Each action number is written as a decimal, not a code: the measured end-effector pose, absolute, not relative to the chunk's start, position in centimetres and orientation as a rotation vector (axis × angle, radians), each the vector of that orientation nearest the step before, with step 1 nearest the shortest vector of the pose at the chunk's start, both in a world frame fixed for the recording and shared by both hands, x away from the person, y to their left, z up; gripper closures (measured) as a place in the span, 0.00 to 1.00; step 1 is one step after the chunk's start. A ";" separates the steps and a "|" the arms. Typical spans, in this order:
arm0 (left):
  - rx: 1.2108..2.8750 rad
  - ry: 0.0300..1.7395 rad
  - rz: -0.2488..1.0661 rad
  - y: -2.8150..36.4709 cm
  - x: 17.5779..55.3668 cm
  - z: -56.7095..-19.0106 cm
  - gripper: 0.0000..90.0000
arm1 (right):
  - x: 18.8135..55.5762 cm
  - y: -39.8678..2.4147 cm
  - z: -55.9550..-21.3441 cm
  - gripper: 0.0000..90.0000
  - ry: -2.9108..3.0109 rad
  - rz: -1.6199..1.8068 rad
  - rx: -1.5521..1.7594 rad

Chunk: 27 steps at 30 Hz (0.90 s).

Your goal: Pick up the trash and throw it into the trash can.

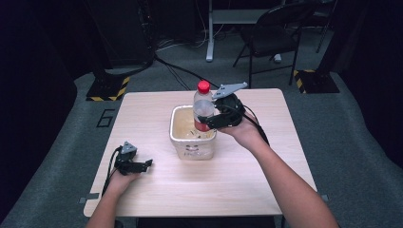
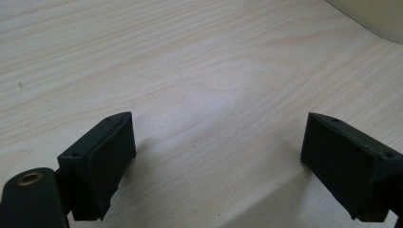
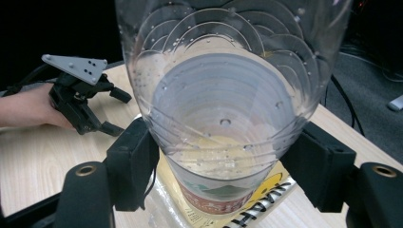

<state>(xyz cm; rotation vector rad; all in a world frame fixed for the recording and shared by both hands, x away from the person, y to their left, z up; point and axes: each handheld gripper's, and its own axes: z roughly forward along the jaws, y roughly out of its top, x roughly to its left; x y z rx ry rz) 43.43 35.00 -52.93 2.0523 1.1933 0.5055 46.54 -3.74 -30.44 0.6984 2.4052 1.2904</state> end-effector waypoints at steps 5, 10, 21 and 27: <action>2.052 1.193 0.505 35.0 43.4 -52.9 0.12 | 47.1 -3.3 -31.8 0.33 2.411 1.284 0.723; 2.056 1.189 0.506 35.0 43.4 -52.9 0.12 | 47.5 -2.9 -33.0 0.33 2.412 1.274 0.750; 2.056 1.188 0.505 35.0 43.5 -52.9 0.12 | 48.0 -2.2 -35.4 0.33 2.403 1.257 0.791; 2.056 1.188 0.505 35.0 43.5 -52.9 0.12 | 48.3 -1.6 -36.7 0.33 2.401 1.243 0.807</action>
